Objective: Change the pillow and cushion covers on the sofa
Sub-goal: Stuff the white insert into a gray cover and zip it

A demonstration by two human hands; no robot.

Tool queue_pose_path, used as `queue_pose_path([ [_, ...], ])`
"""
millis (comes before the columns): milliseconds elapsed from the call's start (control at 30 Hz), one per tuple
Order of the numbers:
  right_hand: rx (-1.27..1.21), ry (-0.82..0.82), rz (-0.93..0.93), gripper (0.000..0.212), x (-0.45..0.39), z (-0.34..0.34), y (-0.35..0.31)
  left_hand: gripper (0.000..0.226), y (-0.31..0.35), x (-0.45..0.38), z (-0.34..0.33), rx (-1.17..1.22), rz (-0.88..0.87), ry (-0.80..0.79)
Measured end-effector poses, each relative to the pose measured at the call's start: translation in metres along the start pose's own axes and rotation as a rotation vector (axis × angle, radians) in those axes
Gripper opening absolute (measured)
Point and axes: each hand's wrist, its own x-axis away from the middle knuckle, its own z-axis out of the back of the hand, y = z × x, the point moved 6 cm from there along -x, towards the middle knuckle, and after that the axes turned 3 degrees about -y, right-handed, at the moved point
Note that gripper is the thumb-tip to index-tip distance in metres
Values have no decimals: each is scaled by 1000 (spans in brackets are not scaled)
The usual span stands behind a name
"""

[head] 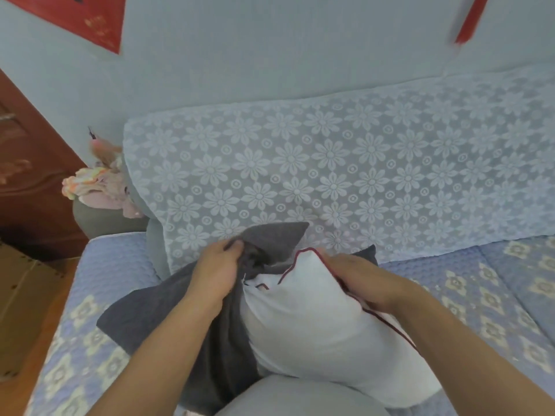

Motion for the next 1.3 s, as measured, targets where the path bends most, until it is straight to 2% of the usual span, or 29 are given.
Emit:
queue_pose_path([
  [67, 124, -49, 19, 23, -8, -4, -10, 28, -19, 13, 10, 552, 233, 19],
  [100, 267, -75, 26, 18, -16, -6, -11, 30, -24, 18, 13, 688, 303, 13],
  [167, 548, -162, 72, 24, -37, -15, -24, 34, -24, 24, 25, 748, 335, 42],
  [233, 674, -220, 88, 24, -60, -28, -45, 33, -20, 28, 38, 734, 278, 105],
  [300, 876, -219, 20, 29, -80, -41, -59, 35, -19, 31, 45, 724, 254, 112],
  [367, 1077, -164, 41, 29, -95, -57, -64, 38, -22, 34, 48, 694, 271, 96],
  [433, 1062, -144, 182, 30, -106, -78, -61, 39, -24, 37, 51, 677, 273, 102],
  [500, 928, -89, 322, 33, -109, -96, -52, 38, -23, 38, 56, 688, 241, 141],
  [600, 837, -43, 554, 25, -105, -122, -44, 35, -24, 40, 58, 685, 188, 137],
  [667, 802, 23, 584, 18, -105, -121, -44, 36, -26, 41, 52, 688, 174, 62],
  [733, 725, 132, 517, 12, -107, -106, -40, 35, -28, 41, 50, 674, 149, 89],
  [800, 610, 265, 441, 19, -106, -89, -31, 30, -30, 34, 65, 421, 70, 325],
  [867, 468, 345, 349, 21, -105, -81, -20, 27, -15, 44, 81, 7, -165, 597],
  [933, 330, 372, 271, 18, -107, -77, -15, 31, 7, 65, 63, -294, -459, 565],
  [1000, 255, 388, 233, 21, -110, -74, -16, 36, 10, 79, 22, -735, -615, 457],
  [1067, 202, 420, 206, 22, -113, -70, -17, 39, -5, 82, 0, -1067, -604, 463],
  [1133, 198, 421, 181, 20, -114, -69, -18, 29, -12, 69, 16, -1166, -496, 514],
  [1200, 308, 328, 156, 13, -117, -74, -19, 10, -14, 54, 49, -1154, -397, 534],
  [1233, 386, 255, 157, 7, -120, -80, -21, 9, -16, 46, 64, -1119, -343, 526],
  [1300, 494, 154, 171, 16, -125, -91, -26, 15, -18, 33, 79, -1028, -278, 460],
])
